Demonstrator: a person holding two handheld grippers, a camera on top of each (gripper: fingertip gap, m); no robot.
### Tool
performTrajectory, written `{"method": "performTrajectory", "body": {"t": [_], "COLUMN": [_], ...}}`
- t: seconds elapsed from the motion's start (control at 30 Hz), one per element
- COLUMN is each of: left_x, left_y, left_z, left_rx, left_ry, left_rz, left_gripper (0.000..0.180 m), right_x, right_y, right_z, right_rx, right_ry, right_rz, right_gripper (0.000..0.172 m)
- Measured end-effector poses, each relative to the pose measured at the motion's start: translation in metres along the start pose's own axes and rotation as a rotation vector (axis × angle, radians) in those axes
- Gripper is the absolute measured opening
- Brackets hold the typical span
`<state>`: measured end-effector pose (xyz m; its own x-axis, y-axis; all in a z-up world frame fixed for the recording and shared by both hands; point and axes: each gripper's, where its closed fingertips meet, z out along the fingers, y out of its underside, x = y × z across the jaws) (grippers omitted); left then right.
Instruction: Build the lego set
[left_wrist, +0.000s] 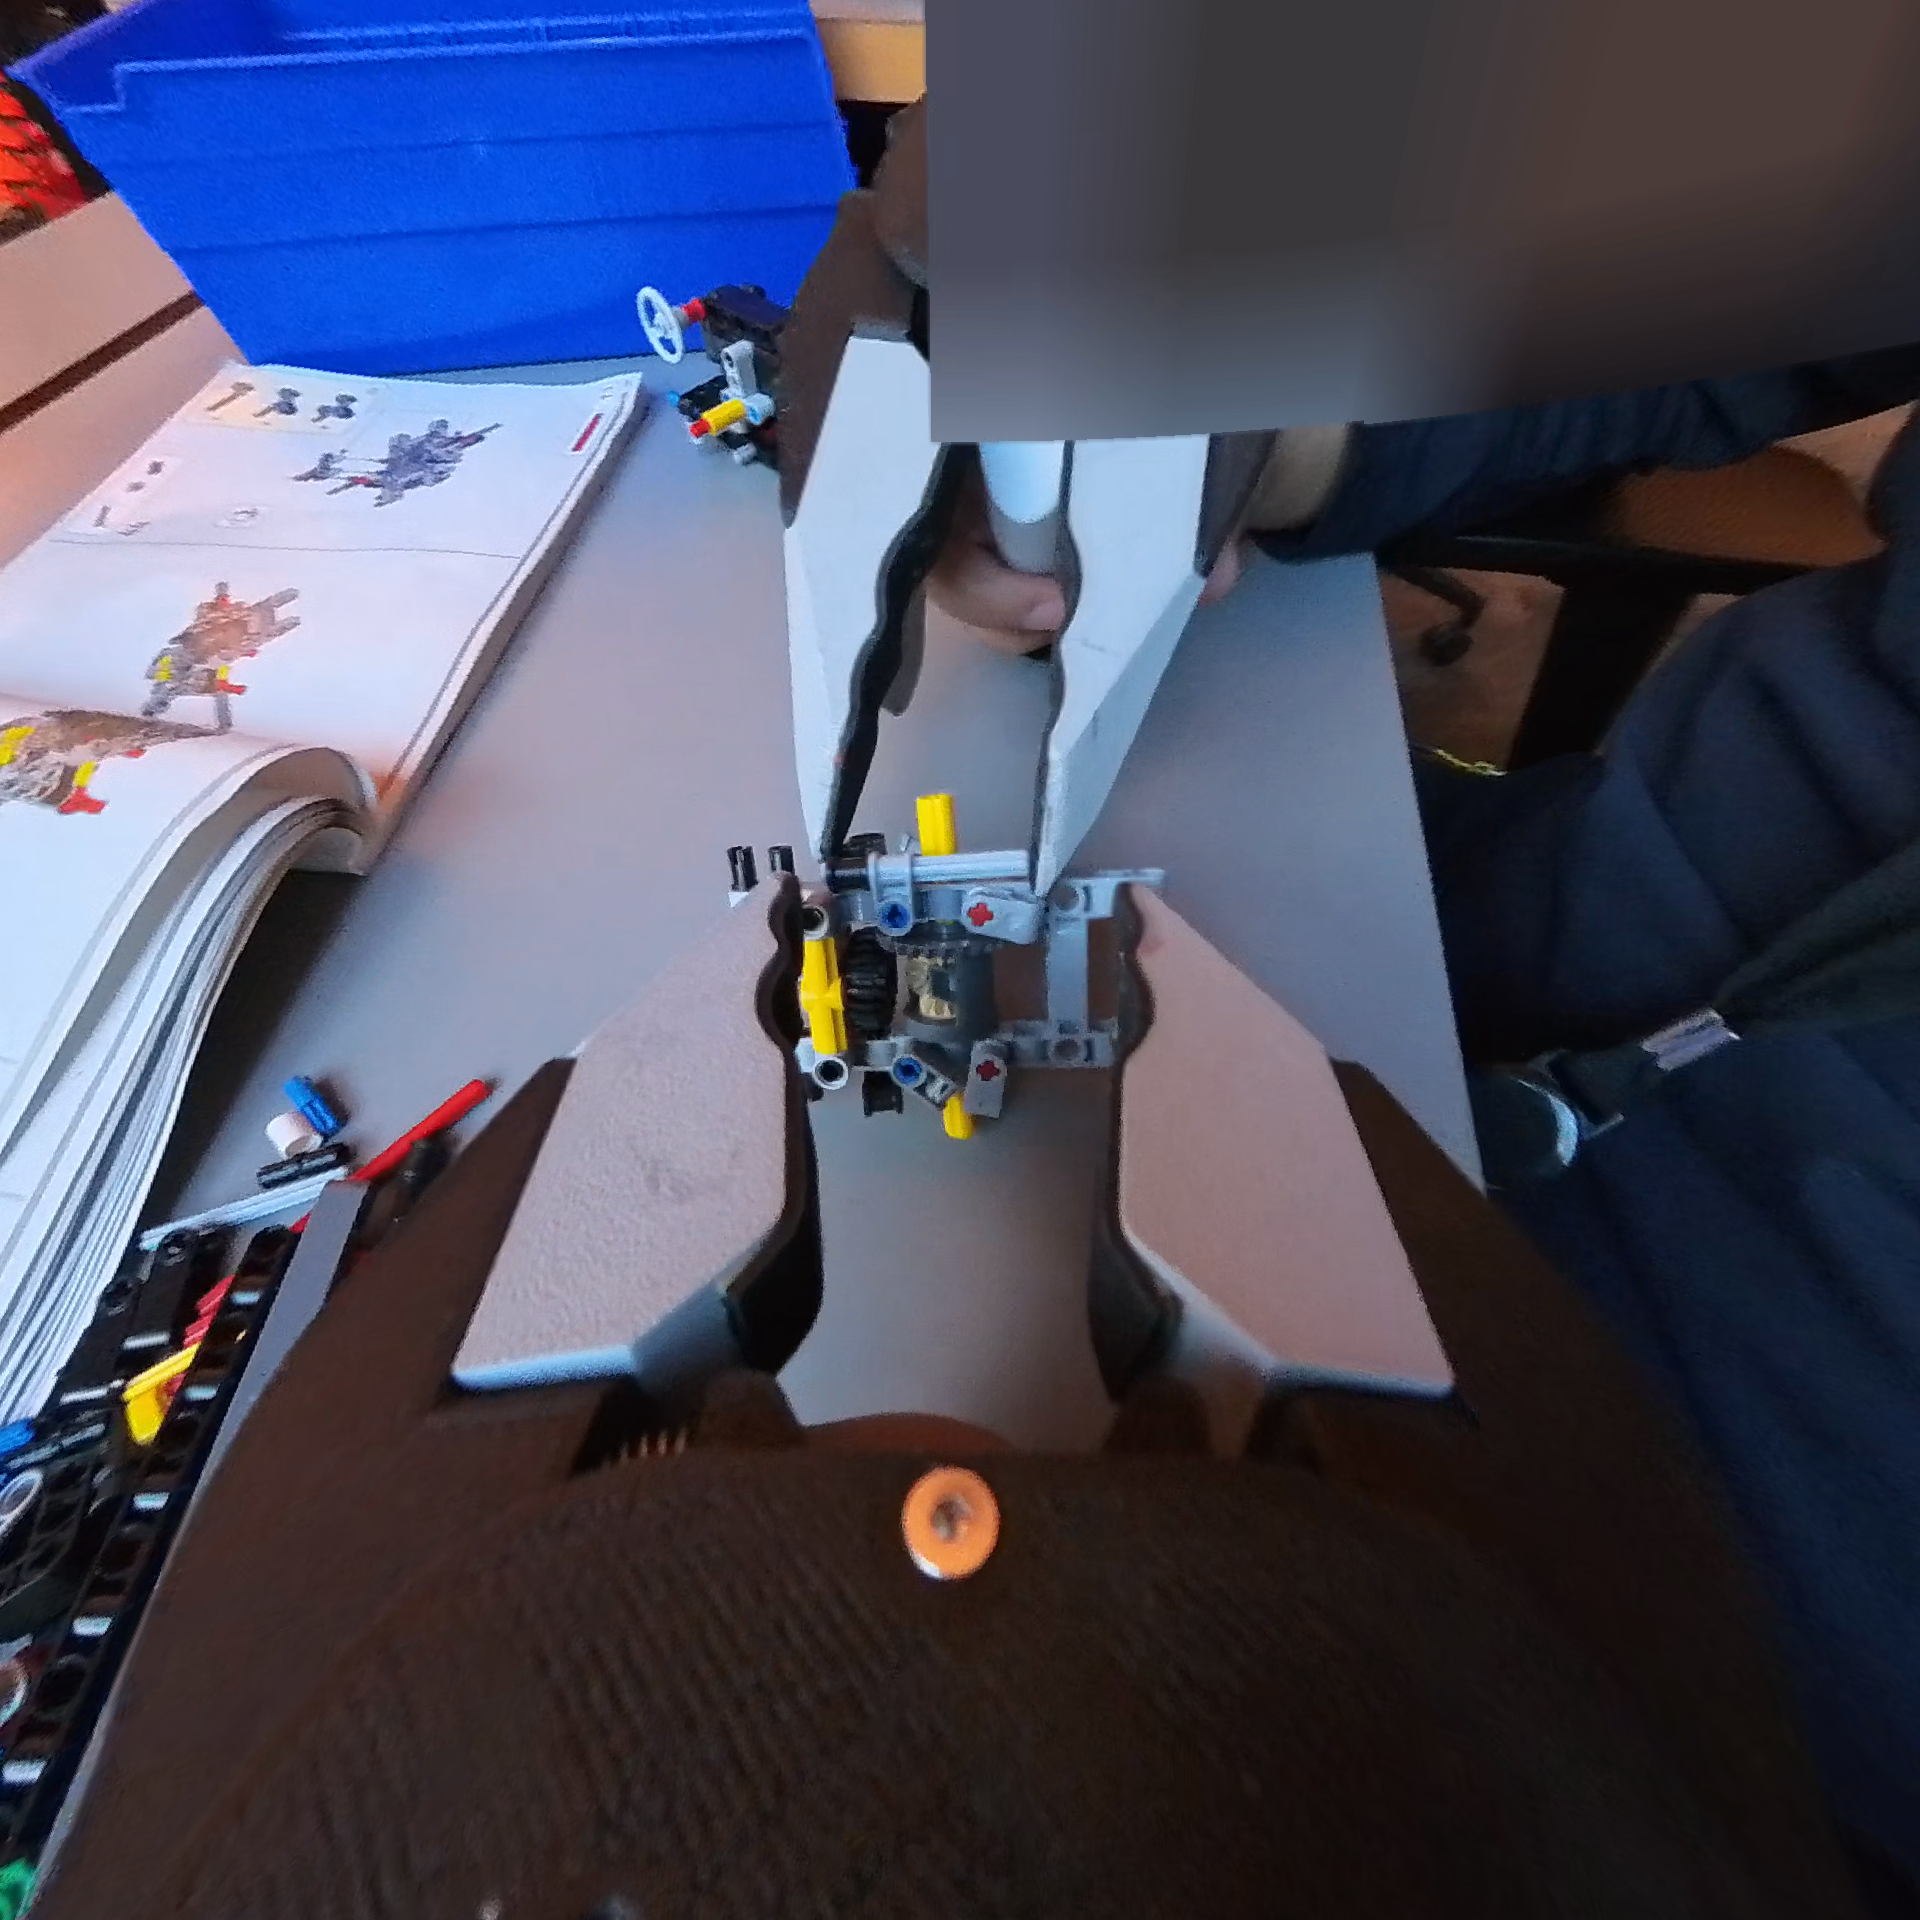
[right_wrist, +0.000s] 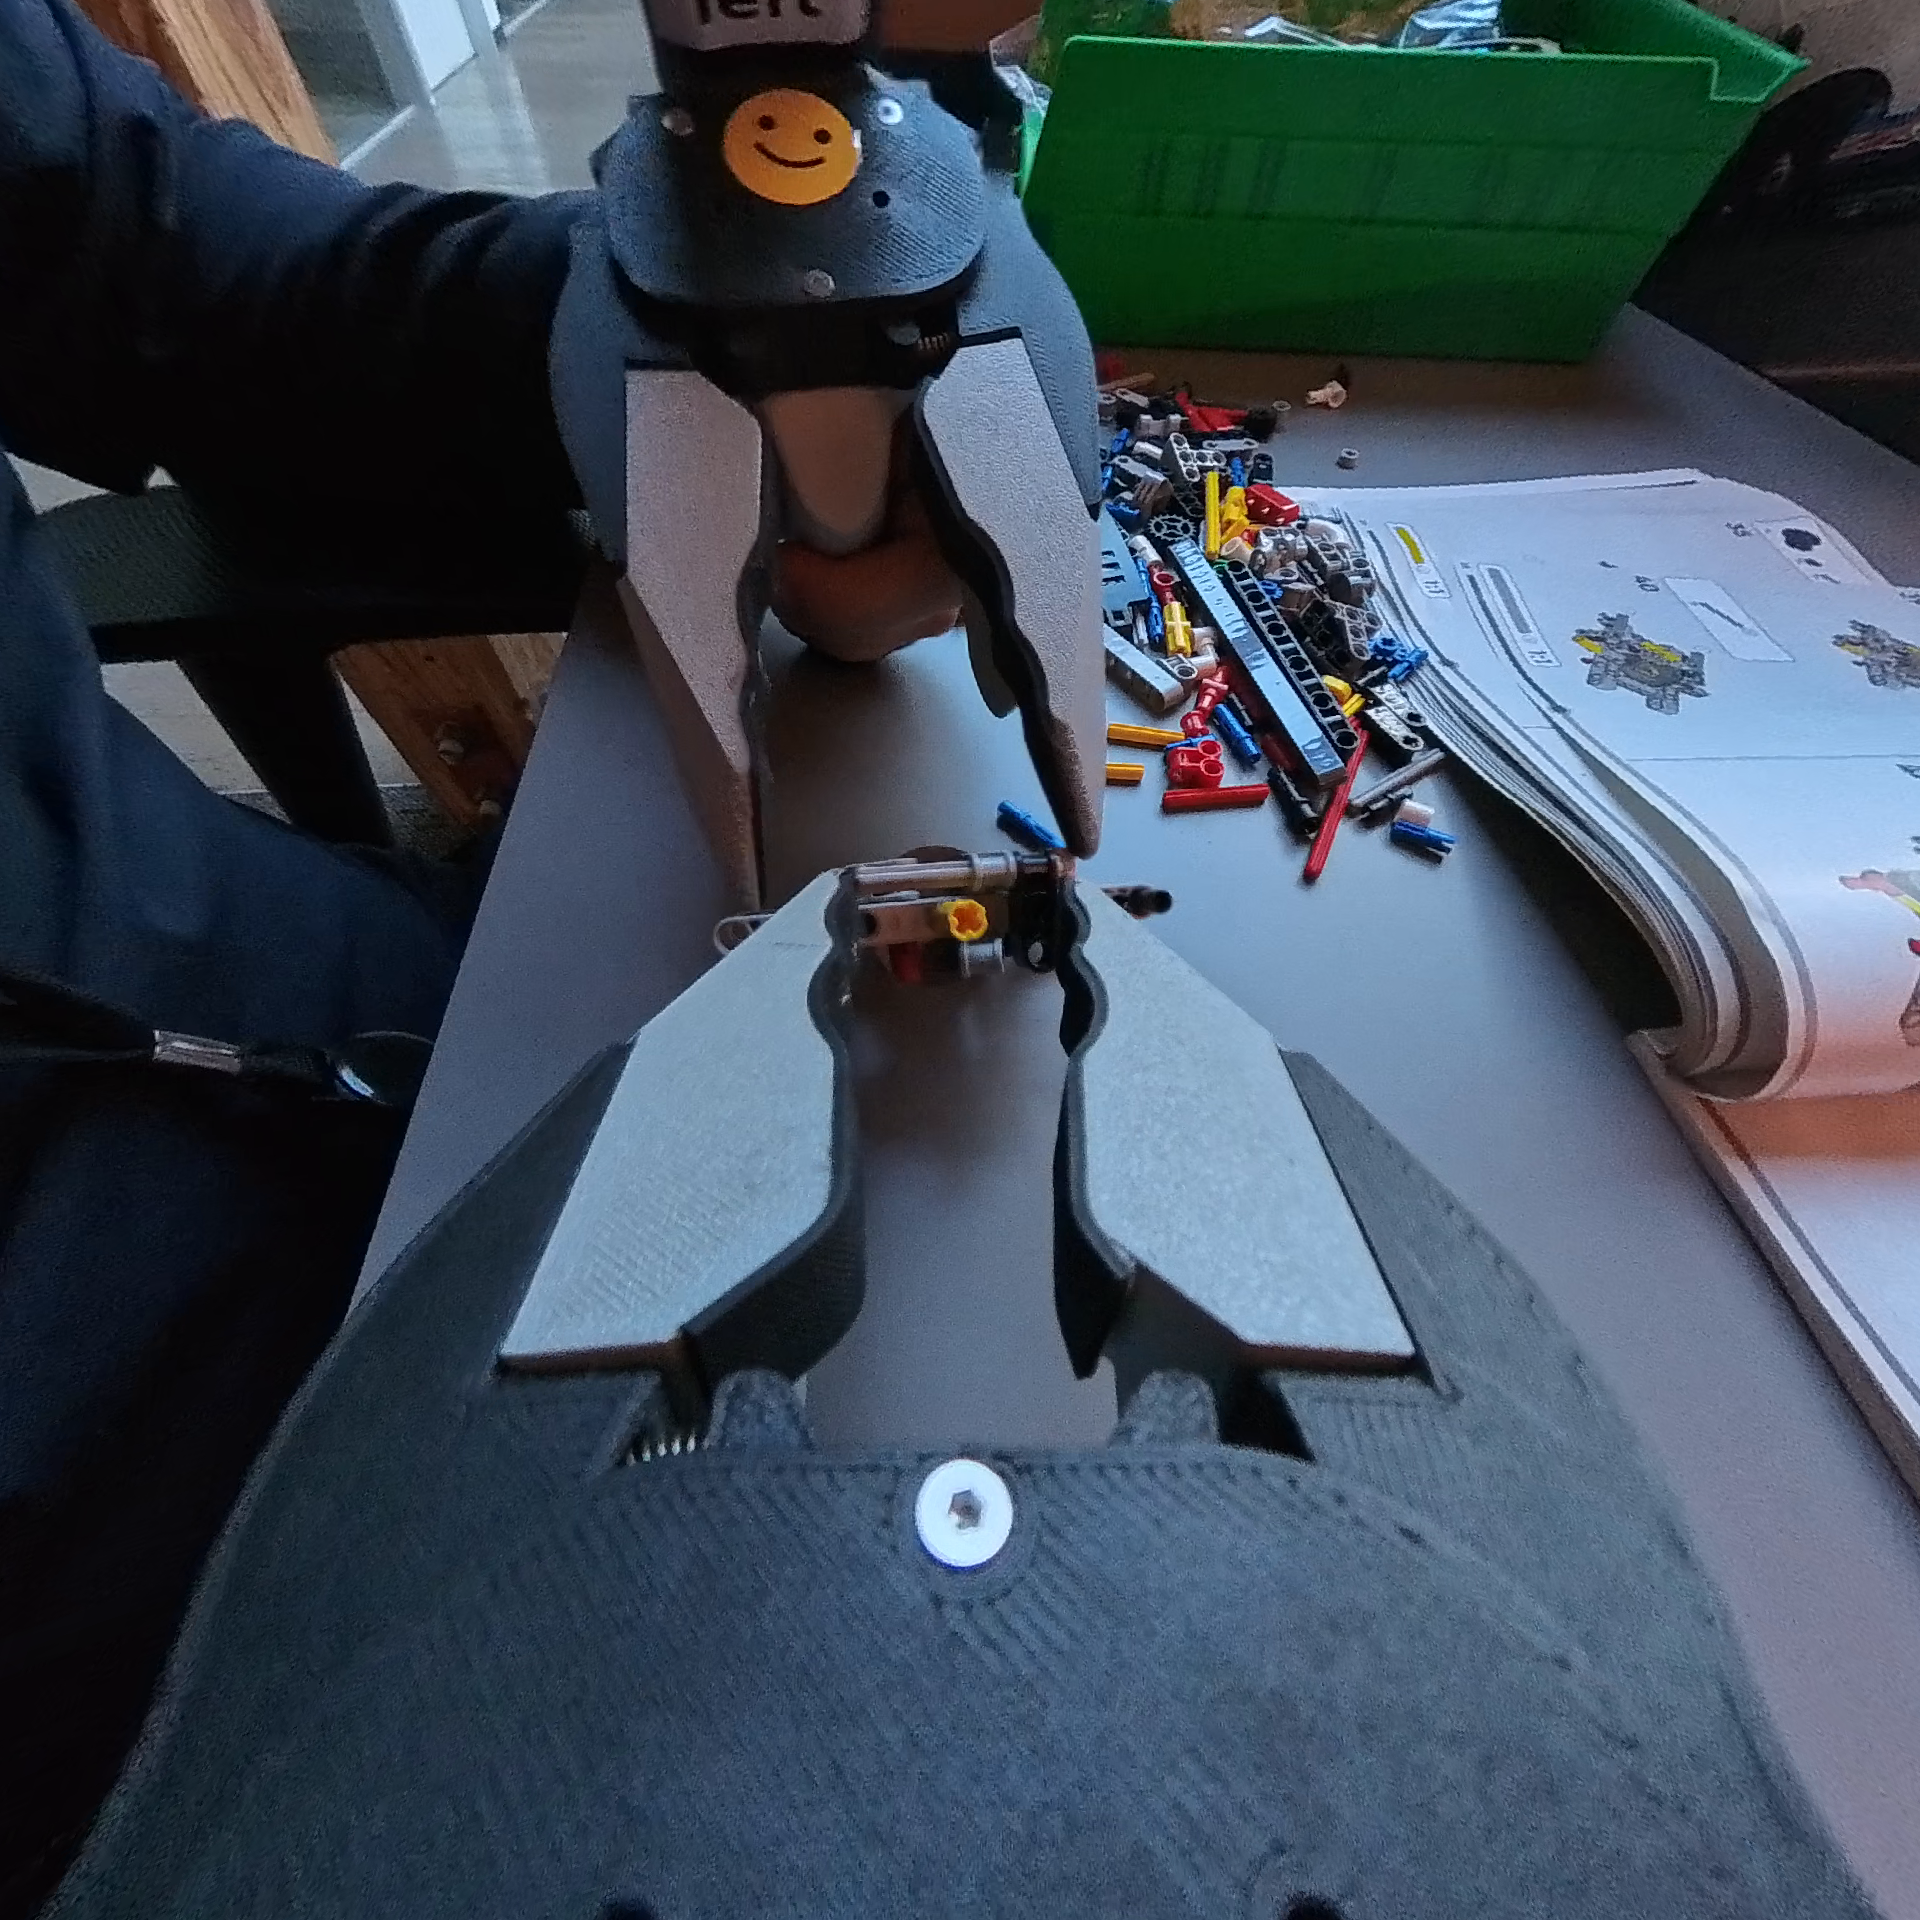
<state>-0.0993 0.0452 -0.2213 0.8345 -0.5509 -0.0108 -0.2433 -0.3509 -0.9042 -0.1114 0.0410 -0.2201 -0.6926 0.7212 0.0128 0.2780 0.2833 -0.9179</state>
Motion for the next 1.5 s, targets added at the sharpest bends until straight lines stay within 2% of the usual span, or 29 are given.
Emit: {"method": "performTrajectory", "body": {"t": [0.1,0.17,0.3,0.37,0.63,0.93,1.07,1.3,1.4,1.5], "left_x": [0.000,0.001,-0.003,0.002,0.004,0.008,0.003,-0.002,-0.001,0.001], "left_y": [0.000,0.001,-0.003,-0.002,0.001,0.006,0.004,0.031,0.023,0.027], "left_z": [0.001,0.003,0.003,0.005,0.005,0.010,0.001,-0.009,-0.010,-0.003], "left_rx": [-0.009,-0.018,-0.010,-0.029,-0.080,-0.100,-0.082,-0.163,-0.112,-0.153], "left_ry": [-0.017,-0.012,-0.043,-0.029,-0.080,-0.097,-0.119,-0.069,-0.035,-0.027], "left_rz": [-0.005,-0.023,-0.016,0.002,0.071,0.114,0.136,0.088,0.052,0.072], "left_gripper": [0.058,0.067,0.066,0.059,0.060,0.070,0.054,0.058,0.049,0.046], "right_x": [-0.001,-0.007,-0.008,-0.008,-0.011,-0.012,-0.010,-0.006,-0.009,-0.014], "right_y": [0.001,0.001,0.000,0.000,-0.001,0.002,0.002,-0.002,-0.002,-0.003], "right_z": [0.000,0.000,0.001,0.001,0.002,0.006,0.006,0.001,0.002,0.005], "right_rx": [-0.008,-0.007,-0.007,-0.007,-0.038,-0.050,-0.043,-0.014,0.002,0.008], "right_ry": [0.004,-0.024,-0.021,-0.018,0.065,0.054,0.057,0.050,0.010,-0.026], "right_rz": [-0.015,-0.038,-0.049,-0.061,-0.212,-0.196,-0.187,-0.144,-0.102,-0.080], "right_gripper": [0.035,0.035,0.035,0.035,0.035,0.035,0.035,0.035,0.035,0.035]}}
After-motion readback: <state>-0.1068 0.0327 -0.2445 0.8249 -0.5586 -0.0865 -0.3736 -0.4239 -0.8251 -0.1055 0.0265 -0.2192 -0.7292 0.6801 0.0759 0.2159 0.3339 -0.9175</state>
